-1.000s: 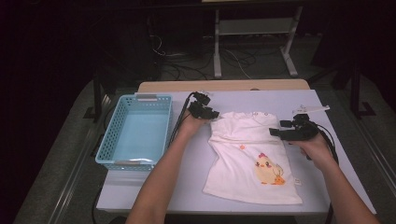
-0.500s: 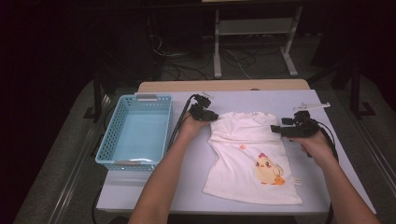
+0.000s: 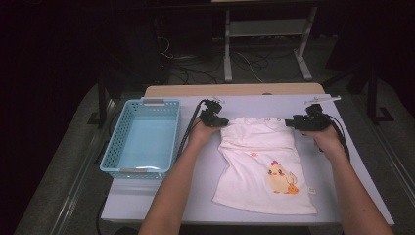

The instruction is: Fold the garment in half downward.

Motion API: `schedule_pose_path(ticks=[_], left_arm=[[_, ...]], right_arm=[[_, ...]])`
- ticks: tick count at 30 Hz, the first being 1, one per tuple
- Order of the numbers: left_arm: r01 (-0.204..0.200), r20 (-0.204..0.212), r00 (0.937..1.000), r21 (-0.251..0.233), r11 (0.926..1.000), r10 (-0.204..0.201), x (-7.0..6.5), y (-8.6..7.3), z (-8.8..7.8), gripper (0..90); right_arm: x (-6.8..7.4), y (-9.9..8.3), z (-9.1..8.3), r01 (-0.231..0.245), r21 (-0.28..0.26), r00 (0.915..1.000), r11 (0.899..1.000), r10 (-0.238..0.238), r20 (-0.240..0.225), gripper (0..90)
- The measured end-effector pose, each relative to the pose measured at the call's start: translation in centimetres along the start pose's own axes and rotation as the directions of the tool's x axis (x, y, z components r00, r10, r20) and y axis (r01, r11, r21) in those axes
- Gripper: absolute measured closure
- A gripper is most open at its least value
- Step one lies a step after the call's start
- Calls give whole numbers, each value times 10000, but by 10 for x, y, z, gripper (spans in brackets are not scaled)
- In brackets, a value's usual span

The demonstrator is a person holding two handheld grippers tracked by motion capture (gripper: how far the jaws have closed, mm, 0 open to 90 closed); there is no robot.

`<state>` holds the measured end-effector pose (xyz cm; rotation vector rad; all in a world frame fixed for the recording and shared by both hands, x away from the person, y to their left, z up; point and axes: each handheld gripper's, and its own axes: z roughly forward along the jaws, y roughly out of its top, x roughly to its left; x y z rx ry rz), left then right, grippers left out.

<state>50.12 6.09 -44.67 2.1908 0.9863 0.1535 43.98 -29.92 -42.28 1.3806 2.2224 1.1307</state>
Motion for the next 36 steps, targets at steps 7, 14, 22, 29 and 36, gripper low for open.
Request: schedule_pose_path(ticks=[7,14,22,29,36], left_arm=[[140,128,9998,13,9999,-141,2,0,0,849],[-24,-27,10000,55,10000,24,0,0,0,849],[76,133,9999,4,10000,-76,2,0,0,849],[159,165,9997,2,9999,-159,3,0,0,850],[143,72,9999,13,9999,-143,1,0,0,860]], right_arm=[[-9,3,17,-53,503,9996,9987,39,280,580],[-22,4,27,-256,892,9993,9957,230,293,589],[-28,-2,35,-549,1144,9981,9919,579,-231,650],[-26,-1,37,-492,1229,9982,9912,531,-287,704],[-22,2,39,-443,1453,9983,9884,493,-307,834]])
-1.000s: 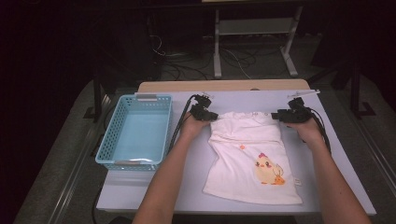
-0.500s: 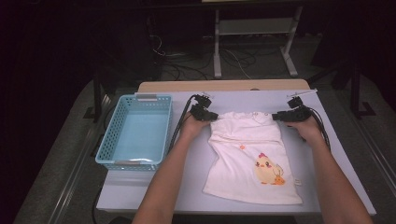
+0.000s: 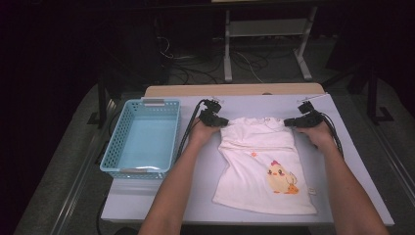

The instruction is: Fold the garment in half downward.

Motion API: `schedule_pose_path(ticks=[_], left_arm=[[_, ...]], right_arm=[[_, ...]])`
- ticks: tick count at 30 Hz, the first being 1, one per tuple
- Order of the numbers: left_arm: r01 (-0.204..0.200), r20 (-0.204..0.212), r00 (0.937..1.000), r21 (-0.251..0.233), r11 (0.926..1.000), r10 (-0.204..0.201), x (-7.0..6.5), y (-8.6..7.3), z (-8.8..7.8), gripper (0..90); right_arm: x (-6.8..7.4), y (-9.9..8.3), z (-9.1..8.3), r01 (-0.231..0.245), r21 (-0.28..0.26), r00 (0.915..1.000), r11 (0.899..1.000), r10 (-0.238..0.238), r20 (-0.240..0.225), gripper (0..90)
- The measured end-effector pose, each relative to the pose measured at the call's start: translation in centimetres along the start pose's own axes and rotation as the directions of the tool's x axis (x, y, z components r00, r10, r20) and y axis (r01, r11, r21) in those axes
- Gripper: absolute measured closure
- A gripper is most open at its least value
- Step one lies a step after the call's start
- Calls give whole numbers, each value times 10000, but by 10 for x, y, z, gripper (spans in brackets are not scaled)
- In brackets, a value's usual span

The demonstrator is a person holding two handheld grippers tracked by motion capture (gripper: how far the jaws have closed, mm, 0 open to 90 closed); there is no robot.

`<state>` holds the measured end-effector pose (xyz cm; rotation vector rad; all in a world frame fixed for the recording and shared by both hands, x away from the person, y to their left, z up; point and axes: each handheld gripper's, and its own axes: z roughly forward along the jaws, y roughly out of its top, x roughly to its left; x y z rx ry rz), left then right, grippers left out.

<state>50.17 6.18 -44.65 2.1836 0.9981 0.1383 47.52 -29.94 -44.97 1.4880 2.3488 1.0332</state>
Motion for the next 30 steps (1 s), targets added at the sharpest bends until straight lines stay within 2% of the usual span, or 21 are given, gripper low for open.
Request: schedule_pose_path(ticks=[4,8,13,17,19,23,28,30], left_arm=[[-18,-153,9999,24,10000,18,-2,1,0,868],[-239,-454,9987,-41,9997,237,-4,3,-2,870],[-257,-825,9963,-388,9989,224,1,10,-12,871],[-282,-1269,9917,-519,9983,214,8,16,-22,871],[-115,-1153,9933,-714,9974,32,9,16,-24,871],[-97,-890,9960,-1143,9934,-5,7,19,-26,871],[-339,-905,9957,-1352,9902,217,2,30,-33,871],[-287,-765,9969,-1608,9866,165,-1,34,-37,870]], right_arm=[[2,1,0,52,-3,9999,10000,-52,132,847],[2,2,1,5,-187,9994,9998,1,333,852],[3,10,4,-3,-262,9979,9997,20,645,853],[3,19,2,-14,-644,9952,9979,76,974,857],[4,22,1,-60,-756,9956,9971,130,928,857],[4,24,0,8,-902,9954,9959,78,959,858],[0,31,-13,-99,-1287,9958,9916,215,890,858],[0,34,-18,-34,-1371,9957,9906,160,908,858]])
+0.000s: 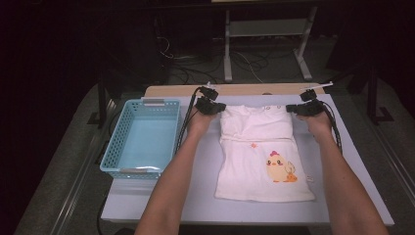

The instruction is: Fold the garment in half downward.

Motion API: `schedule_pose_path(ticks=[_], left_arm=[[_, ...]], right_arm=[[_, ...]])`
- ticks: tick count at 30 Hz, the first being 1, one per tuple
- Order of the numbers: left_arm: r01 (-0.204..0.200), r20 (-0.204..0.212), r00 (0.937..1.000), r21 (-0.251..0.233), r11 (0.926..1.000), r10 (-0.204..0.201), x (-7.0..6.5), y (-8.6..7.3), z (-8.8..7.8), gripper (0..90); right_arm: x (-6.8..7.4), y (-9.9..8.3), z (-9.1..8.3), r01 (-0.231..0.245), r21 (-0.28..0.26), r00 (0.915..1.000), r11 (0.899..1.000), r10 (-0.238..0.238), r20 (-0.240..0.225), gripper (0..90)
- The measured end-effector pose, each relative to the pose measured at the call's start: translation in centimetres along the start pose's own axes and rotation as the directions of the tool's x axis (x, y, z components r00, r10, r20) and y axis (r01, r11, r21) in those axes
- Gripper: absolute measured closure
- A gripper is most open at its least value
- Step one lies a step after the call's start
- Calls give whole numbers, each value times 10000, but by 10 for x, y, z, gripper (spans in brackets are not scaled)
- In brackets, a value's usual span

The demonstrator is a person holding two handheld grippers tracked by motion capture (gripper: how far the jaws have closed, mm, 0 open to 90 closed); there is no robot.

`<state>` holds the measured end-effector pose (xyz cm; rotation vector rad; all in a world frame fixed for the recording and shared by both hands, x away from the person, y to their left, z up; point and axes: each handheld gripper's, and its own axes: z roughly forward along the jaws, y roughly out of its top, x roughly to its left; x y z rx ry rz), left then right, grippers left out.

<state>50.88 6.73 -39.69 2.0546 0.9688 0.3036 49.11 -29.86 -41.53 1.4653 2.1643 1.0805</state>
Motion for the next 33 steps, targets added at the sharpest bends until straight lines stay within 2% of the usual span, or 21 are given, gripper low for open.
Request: schedule_pose_path(ticks=[2,4,7,10,14,16,25,33], left_arm=[[5,83,10000,-183,9998,-3,-3,3,-3,870],[291,459,9986,-435,9986,-271,-5,6,-8,870],[-38,371,9993,-221,9997,46,-10,7,-11,870],[186,593,9981,-336,9993,-166,-10,2,-17,870],[172,605,9981,-357,9992,-151,-12,-4,-24,870],[232,738,9971,-460,9987,-198,-13,-5,-28,870],[-205,915,9955,-471,9987,247,-24,-7,-46,869],[-396,1418,9887,-678,9969,489,-37,-19,-66,869]], right_arm=[[0,3,-5,28,-144,9999,9999,-29,-120,858],[0,4,-7,91,-218,9998,9997,-94,-156,858],[0,2,-10,98,-171,9997,9998,-102,-230,858],[0,-2,-16,114,-253,9992,9996,-124,-377,858],[1,-5,-26,229,-465,9982,9987,-254,-541,858],[1,-7,-31,243,-528,9978,9983,-275,-609,858],[11,-9,-55,508,-855,9945,9950,-583,-871,858],[20,-18,-80,690,-1116,9887,9914,-830,-1252,858]])
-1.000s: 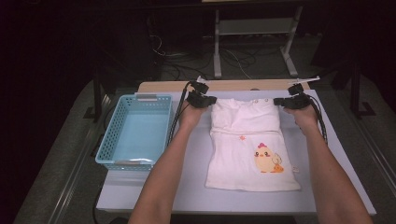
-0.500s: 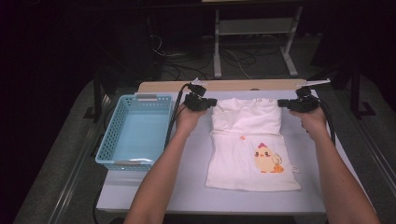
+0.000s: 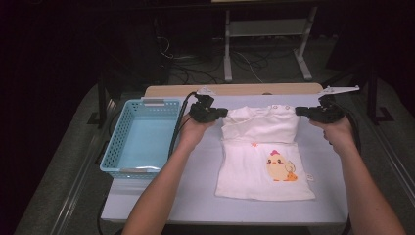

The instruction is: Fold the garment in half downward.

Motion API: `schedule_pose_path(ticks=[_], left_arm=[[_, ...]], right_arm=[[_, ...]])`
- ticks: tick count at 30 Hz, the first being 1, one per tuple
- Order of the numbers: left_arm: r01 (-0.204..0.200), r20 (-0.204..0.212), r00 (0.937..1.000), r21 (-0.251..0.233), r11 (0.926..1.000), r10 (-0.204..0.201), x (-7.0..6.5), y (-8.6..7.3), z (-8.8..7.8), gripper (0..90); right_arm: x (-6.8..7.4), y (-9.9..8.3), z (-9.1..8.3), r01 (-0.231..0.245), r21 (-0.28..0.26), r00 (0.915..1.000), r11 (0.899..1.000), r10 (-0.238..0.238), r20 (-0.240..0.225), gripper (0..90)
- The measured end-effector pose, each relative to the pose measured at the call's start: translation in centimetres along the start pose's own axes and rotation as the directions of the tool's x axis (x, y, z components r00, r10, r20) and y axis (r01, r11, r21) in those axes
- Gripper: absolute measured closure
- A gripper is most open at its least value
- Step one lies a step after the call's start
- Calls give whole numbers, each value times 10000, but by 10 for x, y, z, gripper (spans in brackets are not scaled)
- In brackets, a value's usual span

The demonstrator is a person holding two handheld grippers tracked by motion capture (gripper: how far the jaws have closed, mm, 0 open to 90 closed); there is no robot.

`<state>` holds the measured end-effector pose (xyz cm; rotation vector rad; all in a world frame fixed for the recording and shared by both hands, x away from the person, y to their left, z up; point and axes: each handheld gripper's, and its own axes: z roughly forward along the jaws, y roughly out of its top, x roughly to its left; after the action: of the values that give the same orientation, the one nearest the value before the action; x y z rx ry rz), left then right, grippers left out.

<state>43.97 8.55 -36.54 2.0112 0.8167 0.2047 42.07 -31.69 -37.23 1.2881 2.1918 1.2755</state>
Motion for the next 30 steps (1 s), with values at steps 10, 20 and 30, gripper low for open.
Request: schedule_pose_path(ticks=[10,20,30], left_arm=[[-459,410,9981,4,9989,458,-23,-25,-18,869],[-655,601,9961,74,9978,649,-38,-55,-30,869],[-868,945,9919,221,9960,843,-56,-75,-44,870]], right_arm=[[18,-22,-23,137,28,9990,9999,-135,-434,858],[44,-42,-38,530,407,9966,9978,-502,-657,858],[60,-63,-51,675,711,9950,9952,-619,-784,859]])
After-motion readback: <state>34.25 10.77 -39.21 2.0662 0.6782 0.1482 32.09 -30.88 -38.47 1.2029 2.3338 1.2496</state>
